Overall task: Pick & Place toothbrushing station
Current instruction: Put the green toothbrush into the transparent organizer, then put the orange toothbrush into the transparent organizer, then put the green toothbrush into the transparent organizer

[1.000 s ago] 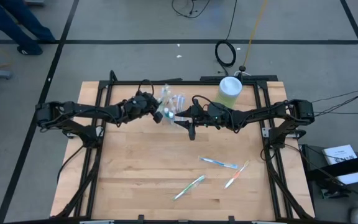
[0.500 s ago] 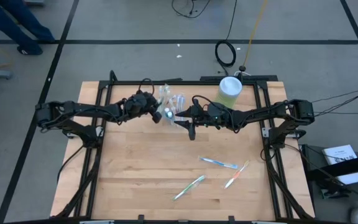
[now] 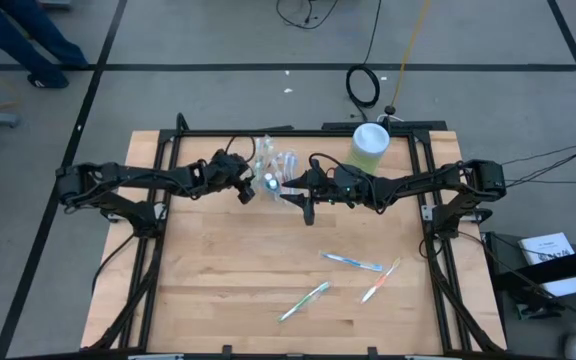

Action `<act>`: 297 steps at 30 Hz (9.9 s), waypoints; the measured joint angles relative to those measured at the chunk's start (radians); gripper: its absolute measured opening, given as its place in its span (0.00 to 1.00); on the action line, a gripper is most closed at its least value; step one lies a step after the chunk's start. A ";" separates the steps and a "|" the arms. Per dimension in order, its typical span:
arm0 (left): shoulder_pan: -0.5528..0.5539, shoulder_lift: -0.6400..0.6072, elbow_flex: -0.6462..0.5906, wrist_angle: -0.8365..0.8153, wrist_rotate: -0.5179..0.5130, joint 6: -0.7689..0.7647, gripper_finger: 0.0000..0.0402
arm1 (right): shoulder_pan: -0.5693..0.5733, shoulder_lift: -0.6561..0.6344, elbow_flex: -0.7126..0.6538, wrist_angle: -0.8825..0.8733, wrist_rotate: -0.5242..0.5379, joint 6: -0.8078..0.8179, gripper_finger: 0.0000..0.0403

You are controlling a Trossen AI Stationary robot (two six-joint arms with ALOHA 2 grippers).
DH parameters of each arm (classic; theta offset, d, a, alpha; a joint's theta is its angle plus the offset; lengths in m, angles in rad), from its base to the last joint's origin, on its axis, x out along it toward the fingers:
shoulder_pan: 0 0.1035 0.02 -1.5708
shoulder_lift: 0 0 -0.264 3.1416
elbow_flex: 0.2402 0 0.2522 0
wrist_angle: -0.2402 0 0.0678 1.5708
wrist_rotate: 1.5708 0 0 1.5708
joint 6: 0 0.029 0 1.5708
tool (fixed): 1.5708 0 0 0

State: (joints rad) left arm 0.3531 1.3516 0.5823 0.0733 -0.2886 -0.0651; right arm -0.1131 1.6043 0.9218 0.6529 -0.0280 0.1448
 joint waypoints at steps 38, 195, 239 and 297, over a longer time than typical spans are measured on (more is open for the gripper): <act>-0.074 -0.355 -0.002 -0.353 0.131 -0.102 0.56 | 0.473 0.001 0.001 -0.732 -0.023 0.863 0.38; -0.074 -0.356 -0.001 -0.174 0.132 0.010 0.56 | -0.069 0.150 -0.077 0.095 0.213 0.076 0.05; -0.763 0.438 0.552 -0.122 0.097 -0.573 0.56 | 0.177 -0.236 -0.081 -0.360 0.184 0.078 0.42; -0.888 0.094 0.677 -0.878 -0.747 -0.660 0.02 | 0.266 -0.229 -0.151 -0.305 0.183 0.236 0.42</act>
State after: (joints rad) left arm -0.5354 1.4461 1.2595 -0.8049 -1.0358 -0.7248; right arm 0.1524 1.3750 0.7704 0.3477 0.1555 0.3811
